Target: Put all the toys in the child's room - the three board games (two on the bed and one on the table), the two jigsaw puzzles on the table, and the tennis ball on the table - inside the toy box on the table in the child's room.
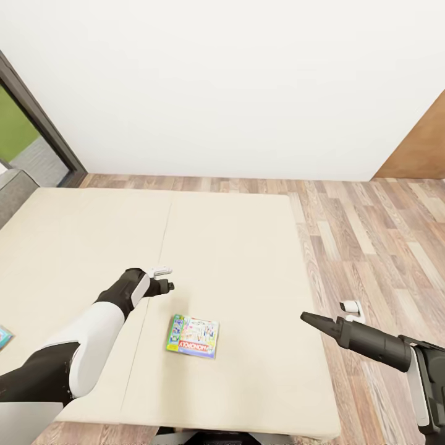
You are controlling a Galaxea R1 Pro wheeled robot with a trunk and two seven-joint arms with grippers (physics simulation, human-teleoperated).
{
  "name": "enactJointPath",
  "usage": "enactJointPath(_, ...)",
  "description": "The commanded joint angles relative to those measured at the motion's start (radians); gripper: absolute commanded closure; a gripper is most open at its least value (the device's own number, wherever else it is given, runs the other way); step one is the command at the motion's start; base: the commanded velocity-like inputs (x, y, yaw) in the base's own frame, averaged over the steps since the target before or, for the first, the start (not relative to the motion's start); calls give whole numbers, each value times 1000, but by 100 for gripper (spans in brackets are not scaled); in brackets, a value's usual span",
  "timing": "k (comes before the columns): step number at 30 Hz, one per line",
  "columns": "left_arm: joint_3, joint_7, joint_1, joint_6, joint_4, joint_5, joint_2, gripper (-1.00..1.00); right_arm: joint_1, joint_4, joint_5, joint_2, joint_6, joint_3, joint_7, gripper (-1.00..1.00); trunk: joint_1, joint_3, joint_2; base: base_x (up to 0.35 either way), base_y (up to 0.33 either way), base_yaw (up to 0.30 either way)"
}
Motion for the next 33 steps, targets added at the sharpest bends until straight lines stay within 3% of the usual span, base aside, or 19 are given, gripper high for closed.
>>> enactJointPath(1,6,2,0,5,-2,0,-2,-100,-1,0,-2,0,10,0,2,-100,0,-3,-1,0,0,0)
enactJointPath(33,6,-1,0,5,0,0,-15,-100,-1,0,-3,-1,10,1,1,-100,0,-56,-1,0,0,0)
